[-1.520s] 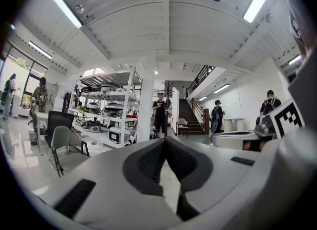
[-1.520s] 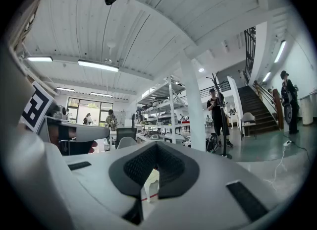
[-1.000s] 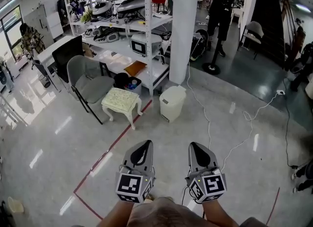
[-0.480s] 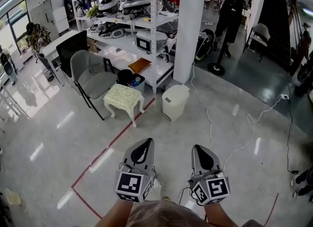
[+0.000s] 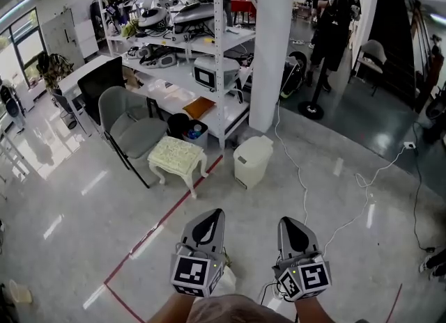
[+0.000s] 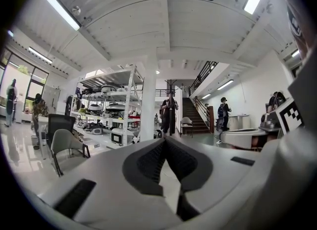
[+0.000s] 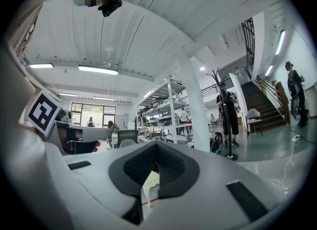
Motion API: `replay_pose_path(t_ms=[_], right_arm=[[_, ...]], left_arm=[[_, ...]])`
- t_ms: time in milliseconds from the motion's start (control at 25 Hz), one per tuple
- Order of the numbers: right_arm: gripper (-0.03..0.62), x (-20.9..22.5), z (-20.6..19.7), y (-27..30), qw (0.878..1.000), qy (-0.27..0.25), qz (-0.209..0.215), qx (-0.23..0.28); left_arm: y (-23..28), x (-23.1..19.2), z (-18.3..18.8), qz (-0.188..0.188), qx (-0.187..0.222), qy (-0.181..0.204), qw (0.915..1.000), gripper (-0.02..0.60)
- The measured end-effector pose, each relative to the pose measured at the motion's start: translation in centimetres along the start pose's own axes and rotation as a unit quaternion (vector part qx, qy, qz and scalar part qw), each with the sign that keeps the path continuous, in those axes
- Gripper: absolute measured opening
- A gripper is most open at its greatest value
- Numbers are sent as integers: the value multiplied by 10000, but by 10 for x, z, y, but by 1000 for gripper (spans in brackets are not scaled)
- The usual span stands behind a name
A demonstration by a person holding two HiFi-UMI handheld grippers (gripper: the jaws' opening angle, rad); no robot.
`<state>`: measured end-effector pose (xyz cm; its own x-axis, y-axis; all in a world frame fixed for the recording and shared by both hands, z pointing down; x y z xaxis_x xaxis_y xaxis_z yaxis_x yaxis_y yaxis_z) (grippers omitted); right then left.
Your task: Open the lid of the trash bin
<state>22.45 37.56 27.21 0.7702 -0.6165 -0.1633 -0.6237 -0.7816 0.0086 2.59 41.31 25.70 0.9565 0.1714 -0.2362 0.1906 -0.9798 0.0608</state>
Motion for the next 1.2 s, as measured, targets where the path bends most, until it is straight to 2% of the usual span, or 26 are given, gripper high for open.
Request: replay_pose_path(t_ms=[360,600,760,1200], right_arm=[[31,14,-9,61,10000,32,57,-1],[32,30,-9,112,10000,47,-13,22],[32,39,-7,143,10000,52,-59,39],[32,46,-3,218,9997,15,-255,58]], left_arm=[[60,-34,8,-82,-15,4,10000,-2],[104,-60,20,-108,-186,-37,9998,-2],[133,-79,27,-212,-60,101,9997,-2],[199,-126,44,-474,-65,109,9988,-2]])
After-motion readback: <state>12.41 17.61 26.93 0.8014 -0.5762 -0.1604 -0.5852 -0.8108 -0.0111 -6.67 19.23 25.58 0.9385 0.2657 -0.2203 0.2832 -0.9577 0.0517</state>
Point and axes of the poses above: the fingertips, and each gripper's own axes: y forward along the fingers, x to its right, z out of its top, the point moved 6 cm from there along -y, backward along the fingers, and after that the axes turned 14 degrees about -y, right-handed, at the moved point
